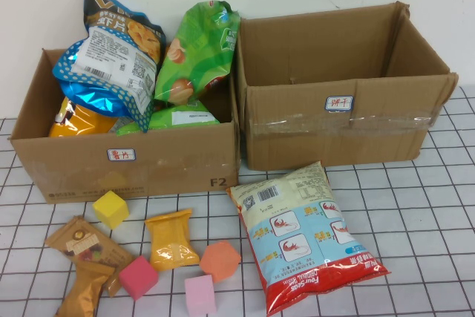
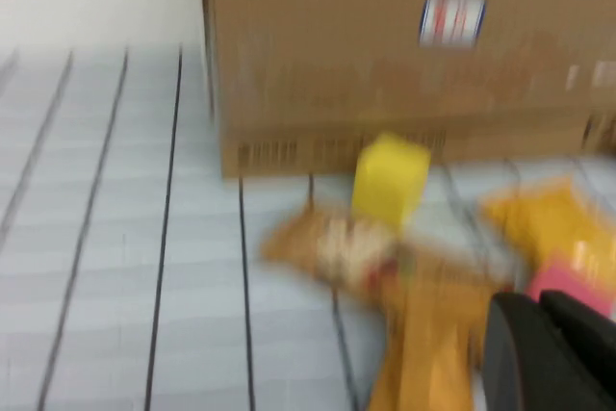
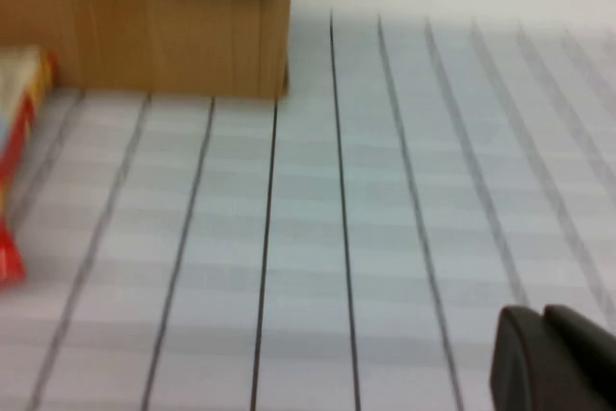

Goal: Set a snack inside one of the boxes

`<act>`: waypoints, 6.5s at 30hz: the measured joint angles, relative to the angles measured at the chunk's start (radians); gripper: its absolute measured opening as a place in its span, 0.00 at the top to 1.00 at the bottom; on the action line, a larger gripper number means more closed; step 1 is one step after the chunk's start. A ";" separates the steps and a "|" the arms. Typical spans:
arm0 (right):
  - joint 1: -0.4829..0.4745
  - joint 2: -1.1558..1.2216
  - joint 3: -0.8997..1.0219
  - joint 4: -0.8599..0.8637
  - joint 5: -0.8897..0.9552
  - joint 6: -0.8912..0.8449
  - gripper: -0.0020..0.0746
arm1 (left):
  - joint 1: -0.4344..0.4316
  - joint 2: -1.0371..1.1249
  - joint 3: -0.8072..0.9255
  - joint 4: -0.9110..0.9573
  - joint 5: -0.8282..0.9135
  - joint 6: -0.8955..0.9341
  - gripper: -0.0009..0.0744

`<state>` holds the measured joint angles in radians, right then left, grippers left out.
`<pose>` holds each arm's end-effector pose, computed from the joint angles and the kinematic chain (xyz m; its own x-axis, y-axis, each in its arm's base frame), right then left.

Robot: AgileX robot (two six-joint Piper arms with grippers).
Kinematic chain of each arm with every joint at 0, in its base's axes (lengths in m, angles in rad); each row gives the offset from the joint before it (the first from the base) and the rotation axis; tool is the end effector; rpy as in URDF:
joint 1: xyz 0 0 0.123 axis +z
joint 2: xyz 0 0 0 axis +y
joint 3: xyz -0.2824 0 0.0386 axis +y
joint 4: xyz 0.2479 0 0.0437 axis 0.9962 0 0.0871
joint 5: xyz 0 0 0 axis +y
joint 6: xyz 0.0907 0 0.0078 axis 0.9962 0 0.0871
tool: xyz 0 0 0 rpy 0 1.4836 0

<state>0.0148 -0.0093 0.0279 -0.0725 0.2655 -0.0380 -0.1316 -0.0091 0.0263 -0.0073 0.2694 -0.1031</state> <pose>0.0552 -0.0009 0.1802 -0.1942 -0.1106 -0.9747 -0.0172 0.9939 -0.1094 0.0546 -0.0074 0.1803 -0.2098 -0.0831 -0.9742 0.1107 0.9880 -0.1081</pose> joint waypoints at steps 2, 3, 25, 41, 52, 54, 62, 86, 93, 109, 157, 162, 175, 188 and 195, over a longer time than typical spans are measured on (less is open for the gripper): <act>0.000 0.000 0.000 0.000 -0.095 0.000 0.97 | 0.000 0.000 0.000 0.000 -0.088 0.000 0.99; 0.000 0.000 0.000 0.000 -0.155 0.000 0.97 | 0.000 0.000 0.000 0.000 -0.149 0.000 0.99; 0.000 0.000 0.000 0.014 -0.767 0.063 0.97 | 0.000 0.000 0.000 0.000 -1.003 -0.002 0.99; 0.000 0.000 -0.281 -0.084 -0.241 0.021 0.97 | 0.000 0.043 -0.377 -0.039 0.005 -0.012 0.99; 0.000 0.275 -0.422 -0.064 0.358 -0.216 0.97 | 0.000 0.435 -0.526 -0.026 0.445 -0.025 0.99; 0.000 0.323 -0.422 -0.030 0.366 -0.287 0.97 | 0.000 0.491 -0.509 -0.026 0.436 -0.025 0.99; 0.000 0.407 -0.420 0.146 0.366 -0.391 0.97 | 0.000 0.753 -0.515 -0.038 0.407 -0.014 0.99; 0.052 0.413 -0.369 0.198 0.299 -0.465 0.97 | 0.000 1.494 -0.730 -0.116 0.257 0.184 0.24; 0.052 0.413 -0.359 0.198 0.272 -0.465 0.97 | 0.000 1.598 -0.737 -0.116 0.154 0.208 0.24; 0.052 0.415 -0.359 0.200 0.254 -0.466 0.97 | -0.002 1.658 -0.846 -0.157 0.350 0.212 0.58; 0.052 0.415 -0.359 0.205 0.251 -0.466 0.97 | -0.418 1.983 -1.715 -1.075 -0.323 1.039 0.59; 0.052 0.418 -0.359 0.205 0.251 -0.466 0.97 | -0.420 2.011 -1.715 -1.082 -0.319 1.044 0.59; 0.052 0.420 -0.359 0.207 0.249 -0.466 0.97 | -0.420 2.011 -1.719 -1.111 -0.388 1.047 0.27; 0.052 0.420 -0.359 0.209 0.245 -0.466 0.97 | -0.420 1.778 -1.721 -1.108 -0.228 1.195 0.73; 0.061 0.420 -0.359 0.309 0.249 -0.568 0.97 | -0.315 1.538 -1.730 -0.946 0.060 1.132 0.97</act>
<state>0.0756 0.4107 -0.3306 0.2366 0.5142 -0.6061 -0.4468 1.5289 -1.7035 -0.9538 0.3292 1.0285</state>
